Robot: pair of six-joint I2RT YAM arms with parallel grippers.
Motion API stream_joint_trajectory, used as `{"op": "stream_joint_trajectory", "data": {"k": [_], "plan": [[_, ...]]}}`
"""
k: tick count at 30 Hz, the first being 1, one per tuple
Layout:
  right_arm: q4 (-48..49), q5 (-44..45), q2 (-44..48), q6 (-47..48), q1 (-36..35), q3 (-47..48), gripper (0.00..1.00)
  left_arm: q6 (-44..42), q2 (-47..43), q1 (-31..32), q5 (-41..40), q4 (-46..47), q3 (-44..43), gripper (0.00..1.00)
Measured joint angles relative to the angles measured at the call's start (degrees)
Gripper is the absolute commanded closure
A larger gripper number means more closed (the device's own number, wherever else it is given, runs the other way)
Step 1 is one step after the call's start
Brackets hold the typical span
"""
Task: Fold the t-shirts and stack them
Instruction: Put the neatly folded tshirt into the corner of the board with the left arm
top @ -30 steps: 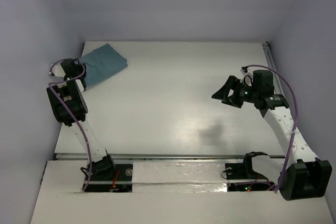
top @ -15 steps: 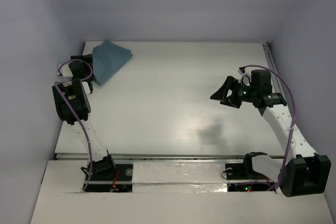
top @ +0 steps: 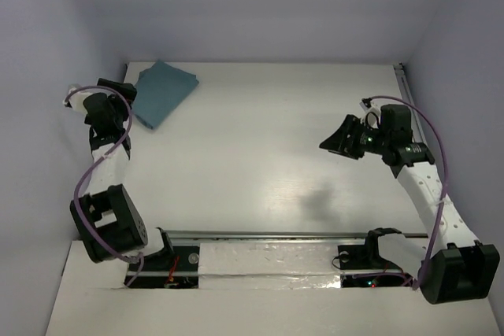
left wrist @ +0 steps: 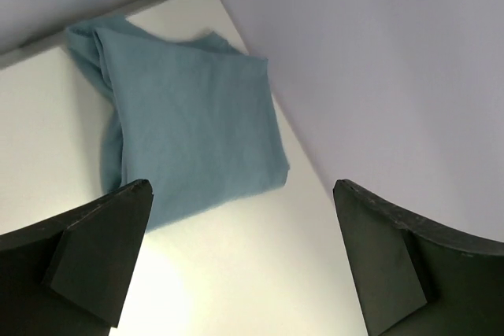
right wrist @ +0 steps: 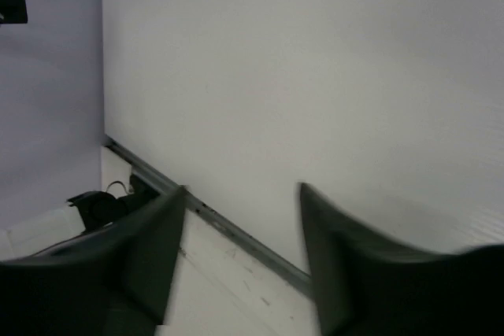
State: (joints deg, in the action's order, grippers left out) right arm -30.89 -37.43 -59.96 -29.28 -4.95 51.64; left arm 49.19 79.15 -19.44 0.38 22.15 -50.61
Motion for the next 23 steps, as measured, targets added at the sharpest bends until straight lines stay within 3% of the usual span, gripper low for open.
{"op": "stream_joint_trajectory", "data": {"k": [1, 2, 7, 8, 10, 11, 12, 15, 23], "plan": [[-0.1, 0.1, 0.3, 0.2, 0.0, 0.2, 0.84, -1.6, -1.3, 0.2, 1.2, -1.9, 0.0, 0.01], [-0.8, 0.3, 0.8, 0.0, 0.0, 0.8, 1.00, -3.0, -2.8, 0.5, 2.6, -4.1, 0.0, 0.01], [-5.2, 1.3, 1.6, -2.4, -0.5, 11.7, 1.00, -7.2, -16.1, 11.2, 10.3, -13.3, 0.0, 0.01], [-5.3, 1.4, 1.9, -2.9, -1.0, 14.9, 0.96, -7.4, -19.8, 14.1, 12.2, -13.5, -0.1, 0.01], [-5.7, 1.8, 3.0, -3.8, -2.1, 20.9, 0.71, -7.3, -27.3, 17.4, 15.7, -13.6, -0.8, 0.01], [-6.1, 2.3, 3.5, -4.1, -2.6, 23.6, 0.42, -7.3, -30.7, 17.7, 16.7, -13.9, -1.8, 0.01], [-6.4, 3.0, 4.0, -4.0, -3.1, 25.9, 0.30, -7.1, -33.5, 17.7, 17.3, -14.4, -3.5, 0.01], [-7.5, 5.8, 4.9, -3.8, -4.2, 31.2, 0.08, -6.8, -38.6, 17.5, 19.3, -14.9, -8.0, 0.01], [-9.7, 10.8, 6.0, -3.8, -4.2, 28.5, 0.05, -7.6, -45.2, 17.5, 23.5, -22.7, -9.8, 0.01]]}}
